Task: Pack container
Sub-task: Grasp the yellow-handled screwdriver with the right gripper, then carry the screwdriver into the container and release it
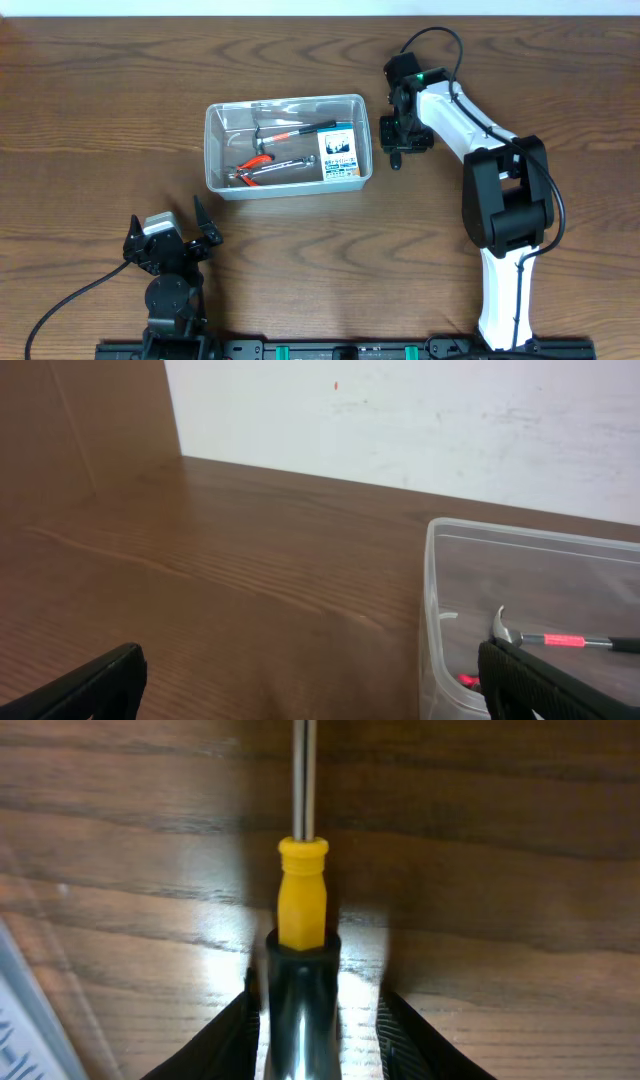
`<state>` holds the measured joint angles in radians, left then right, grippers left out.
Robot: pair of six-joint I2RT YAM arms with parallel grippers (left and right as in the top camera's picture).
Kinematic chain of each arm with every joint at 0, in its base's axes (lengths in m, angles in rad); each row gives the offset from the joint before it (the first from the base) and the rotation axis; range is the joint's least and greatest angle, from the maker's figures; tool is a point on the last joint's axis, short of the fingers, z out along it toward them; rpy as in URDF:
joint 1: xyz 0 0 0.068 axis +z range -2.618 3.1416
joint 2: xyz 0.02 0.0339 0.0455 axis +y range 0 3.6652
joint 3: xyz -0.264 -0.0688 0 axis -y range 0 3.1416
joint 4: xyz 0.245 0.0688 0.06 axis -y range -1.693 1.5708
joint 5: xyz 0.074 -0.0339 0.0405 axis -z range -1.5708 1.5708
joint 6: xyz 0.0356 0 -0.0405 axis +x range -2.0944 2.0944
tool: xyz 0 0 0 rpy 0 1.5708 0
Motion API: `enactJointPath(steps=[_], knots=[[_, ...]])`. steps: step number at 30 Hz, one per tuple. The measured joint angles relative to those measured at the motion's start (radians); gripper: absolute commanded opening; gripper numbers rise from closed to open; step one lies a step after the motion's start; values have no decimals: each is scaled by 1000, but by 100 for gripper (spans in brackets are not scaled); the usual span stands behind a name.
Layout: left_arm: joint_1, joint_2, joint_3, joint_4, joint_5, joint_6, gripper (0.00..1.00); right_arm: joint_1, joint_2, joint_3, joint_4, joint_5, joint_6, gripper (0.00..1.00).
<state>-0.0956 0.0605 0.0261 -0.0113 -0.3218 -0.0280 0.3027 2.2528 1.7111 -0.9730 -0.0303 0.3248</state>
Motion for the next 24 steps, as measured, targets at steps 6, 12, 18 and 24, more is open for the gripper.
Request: enactJointPath(steps=[6,12,18,24], knots=[[0,0,0,0,0,0,98,1,1,0,0,1,5,32],[0,0,0,0,0,0,98,1,2,0,-1,3,8,20],[0,0,0,0,0,0,98,0,2,13,-13,-11,3,2],[0,0,0,0,0,0,98,1,-77,42,-23,-21,-45,1]])
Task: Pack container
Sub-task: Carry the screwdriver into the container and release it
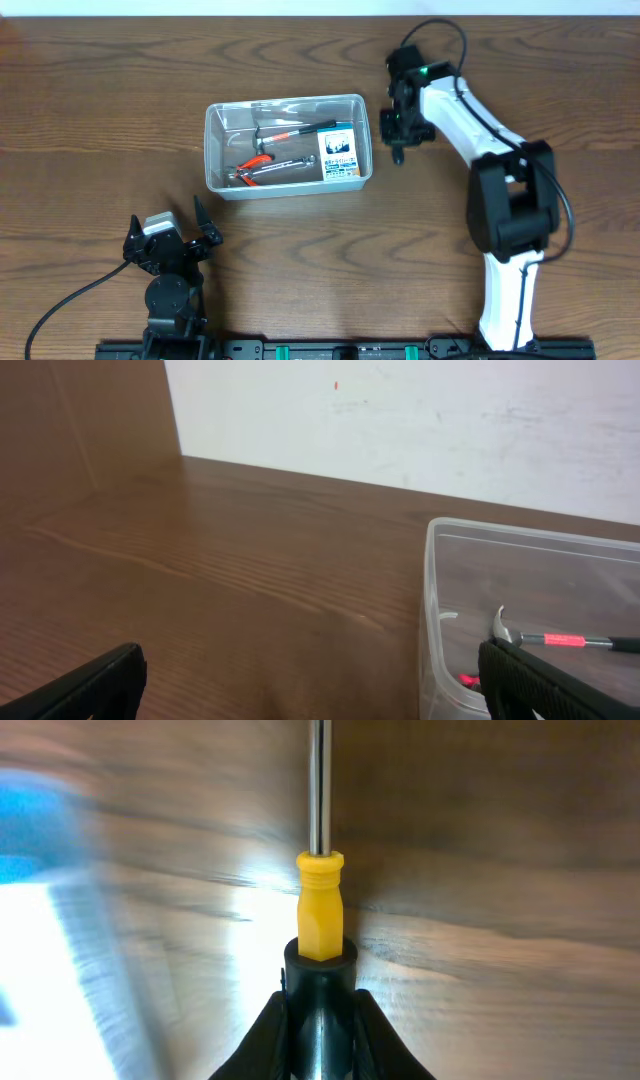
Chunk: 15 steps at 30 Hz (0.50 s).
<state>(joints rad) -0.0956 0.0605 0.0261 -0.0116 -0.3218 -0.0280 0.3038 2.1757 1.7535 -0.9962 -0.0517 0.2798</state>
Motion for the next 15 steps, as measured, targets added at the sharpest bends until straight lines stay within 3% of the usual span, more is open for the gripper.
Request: enactJointPath(steps=[4,9,15], knots=[[0,0,0,0,0,0,98,37,-166,46,51,4,-100,1],[0,0,0,0,0,0,98,218,-346,101,127,5,-389,1],[0,0,0,0,0,0,98,428,-291,110,138,-21,-799,1]])
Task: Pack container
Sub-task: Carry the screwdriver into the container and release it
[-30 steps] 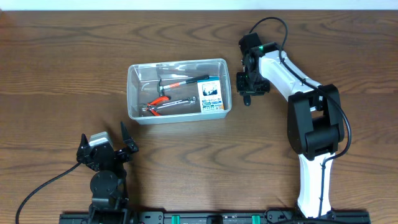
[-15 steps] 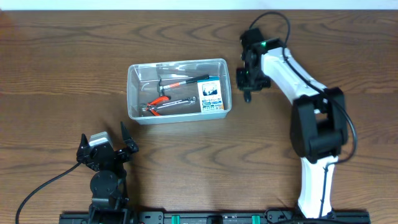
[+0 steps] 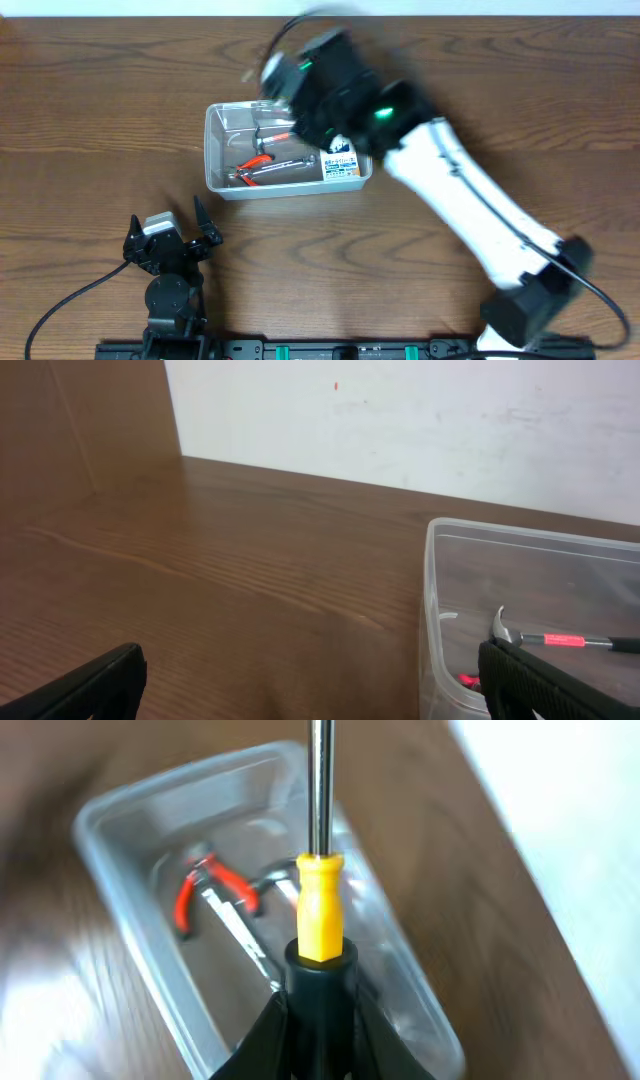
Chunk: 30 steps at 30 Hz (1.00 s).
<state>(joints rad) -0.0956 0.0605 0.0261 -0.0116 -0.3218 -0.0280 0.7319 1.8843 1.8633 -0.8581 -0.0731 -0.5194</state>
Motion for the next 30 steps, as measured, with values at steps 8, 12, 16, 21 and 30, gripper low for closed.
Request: enactJointPath(steps=[8,12,16,21,30], knots=[[0,0,0,0,0,0,98,26,295,-19,126,9,-268,1],[0,0,0,0,0,0,98,21,369,-29,212,17,-306,17],[0,0,0,0,0,0,98,21,376,-28,259,20,-314,57],[0,0,0,0,0,0,98,21,373,-27,255,57,-250,77],[0,0,0,0,0,0,98,21,114,-27,110,133,-75,99]])
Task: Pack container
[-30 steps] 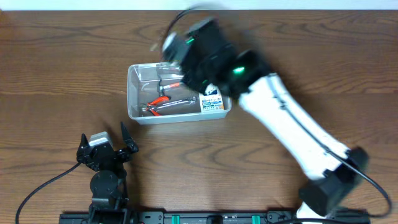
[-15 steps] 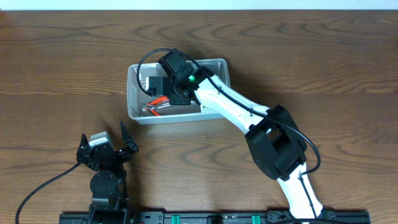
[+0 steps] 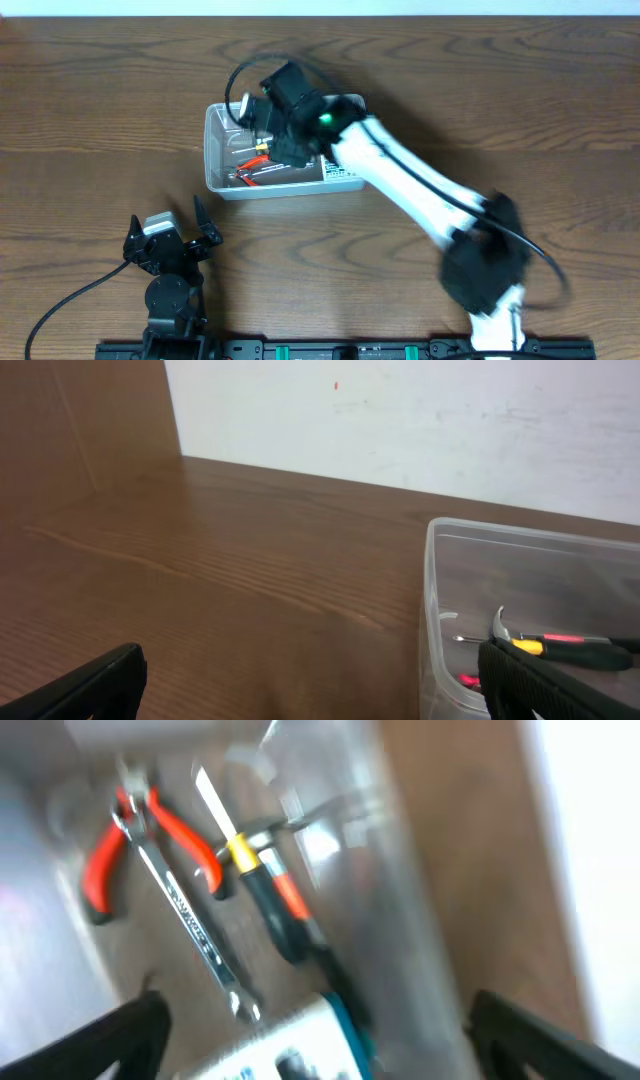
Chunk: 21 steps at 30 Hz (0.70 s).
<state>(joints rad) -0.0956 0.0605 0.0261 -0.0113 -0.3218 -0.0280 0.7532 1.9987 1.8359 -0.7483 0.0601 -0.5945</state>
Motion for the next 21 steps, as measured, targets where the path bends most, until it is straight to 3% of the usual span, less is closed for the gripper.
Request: enactJointPath(steps=[5,10,21], knots=[[0,0,0,0,0,0,98,0,-290,17,-48,16,83,99],[0,0,0,0,0,0,98,0,-470,33,-142,69,116,99],[0,0,0,0,0,0,98,1,-591,33,-269,8,143,99]])
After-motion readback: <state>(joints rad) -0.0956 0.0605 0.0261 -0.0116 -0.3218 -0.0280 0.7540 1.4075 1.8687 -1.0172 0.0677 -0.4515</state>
